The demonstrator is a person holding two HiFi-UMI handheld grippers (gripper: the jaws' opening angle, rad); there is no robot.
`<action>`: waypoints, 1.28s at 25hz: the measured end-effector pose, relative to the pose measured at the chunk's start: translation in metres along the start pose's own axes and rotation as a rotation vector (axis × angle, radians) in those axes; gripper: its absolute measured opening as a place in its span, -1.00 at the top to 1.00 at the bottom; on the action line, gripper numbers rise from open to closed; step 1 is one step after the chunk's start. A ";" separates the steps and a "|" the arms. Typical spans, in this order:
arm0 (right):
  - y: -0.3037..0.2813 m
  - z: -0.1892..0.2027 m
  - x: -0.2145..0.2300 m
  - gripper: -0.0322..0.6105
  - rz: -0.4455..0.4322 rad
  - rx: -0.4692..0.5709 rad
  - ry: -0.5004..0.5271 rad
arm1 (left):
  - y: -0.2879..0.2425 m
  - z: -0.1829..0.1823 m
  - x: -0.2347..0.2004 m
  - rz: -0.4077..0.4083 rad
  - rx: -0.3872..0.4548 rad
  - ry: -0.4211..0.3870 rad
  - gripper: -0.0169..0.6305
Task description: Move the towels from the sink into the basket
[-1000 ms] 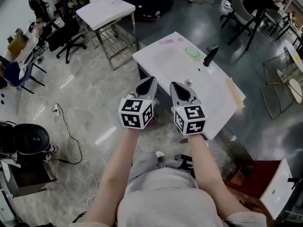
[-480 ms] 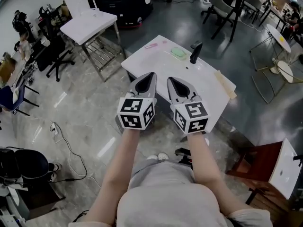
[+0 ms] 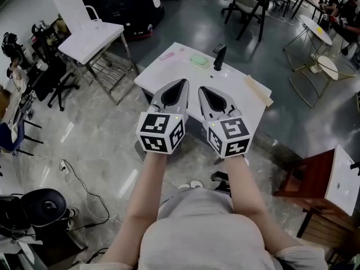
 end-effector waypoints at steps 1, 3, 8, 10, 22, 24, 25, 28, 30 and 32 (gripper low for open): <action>0.003 -0.002 0.000 0.85 0.009 0.002 0.009 | 0.000 -0.002 0.003 0.008 0.006 -0.008 0.93; 0.008 -0.008 0.002 0.85 0.029 0.013 0.021 | 0.000 -0.006 0.010 0.021 0.015 -0.023 0.93; 0.024 -0.023 0.009 0.85 0.082 0.040 0.032 | -0.002 -0.012 0.022 0.051 0.028 -0.049 0.93; 0.030 -0.026 0.010 0.85 0.099 0.044 0.034 | -0.003 -0.013 0.026 0.065 0.031 -0.043 0.93; 0.040 -0.031 0.005 0.85 0.130 0.051 0.098 | -0.006 -0.013 0.039 0.110 0.050 -0.054 0.93; 0.039 -0.032 0.004 0.85 0.130 0.053 0.100 | -0.006 -0.015 0.038 0.107 0.054 -0.054 0.93; 0.039 -0.033 0.003 0.85 0.130 0.055 0.101 | -0.006 -0.015 0.037 0.106 0.056 -0.052 0.93; 0.038 -0.033 0.001 0.85 0.129 0.057 0.104 | -0.004 -0.016 0.036 0.101 0.062 -0.048 0.93; 0.037 -0.034 0.002 0.85 0.126 0.061 0.106 | -0.004 -0.016 0.036 0.100 0.065 -0.047 0.93; 0.036 -0.034 0.003 0.85 0.122 0.066 0.106 | -0.005 -0.016 0.035 0.098 0.066 -0.047 0.93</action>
Point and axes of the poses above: the fingertips, and each gripper's own axes: y backward along the fingers, x to its right, z out of its underside, the point moved 4 cm from there along y, backward along the fingers, and after that the axes turned 12 degrees about -z, right-handed, at the moved point
